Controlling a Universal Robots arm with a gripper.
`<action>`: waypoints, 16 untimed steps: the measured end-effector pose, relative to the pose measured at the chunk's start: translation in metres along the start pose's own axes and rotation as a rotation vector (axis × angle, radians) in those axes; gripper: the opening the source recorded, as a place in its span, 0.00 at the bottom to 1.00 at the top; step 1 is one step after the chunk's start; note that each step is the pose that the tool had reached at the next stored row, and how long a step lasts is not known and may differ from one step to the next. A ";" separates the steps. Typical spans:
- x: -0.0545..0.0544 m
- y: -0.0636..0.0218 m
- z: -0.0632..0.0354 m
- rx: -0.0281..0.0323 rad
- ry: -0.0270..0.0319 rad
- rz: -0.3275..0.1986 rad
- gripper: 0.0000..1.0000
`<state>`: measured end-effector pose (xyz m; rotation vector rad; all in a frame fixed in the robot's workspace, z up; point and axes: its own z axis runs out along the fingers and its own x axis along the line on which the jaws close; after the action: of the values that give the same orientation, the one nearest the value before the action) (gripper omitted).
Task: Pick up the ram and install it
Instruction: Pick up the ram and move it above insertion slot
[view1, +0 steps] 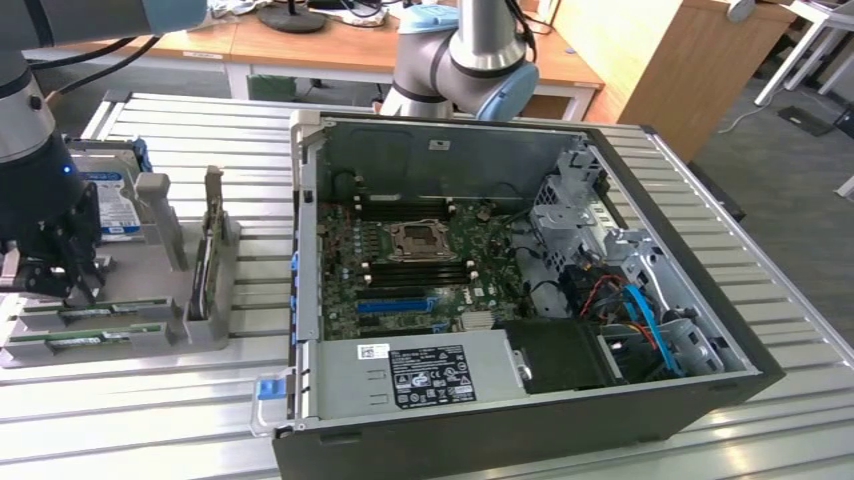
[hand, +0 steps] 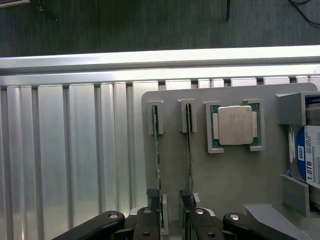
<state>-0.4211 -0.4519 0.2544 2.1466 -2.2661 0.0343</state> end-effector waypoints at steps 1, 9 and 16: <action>0.000 0.0000 0.0000 0.0000 0.0000 0.000 0.30; 0.000 0.0000 0.0060 0.0000 -0.0012 0.000 0.30; 0.000 0.0000 0.0180 0.0001 -0.0015 0.000 0.30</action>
<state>-0.4211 -0.4523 0.2364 2.1473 -2.2670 0.0328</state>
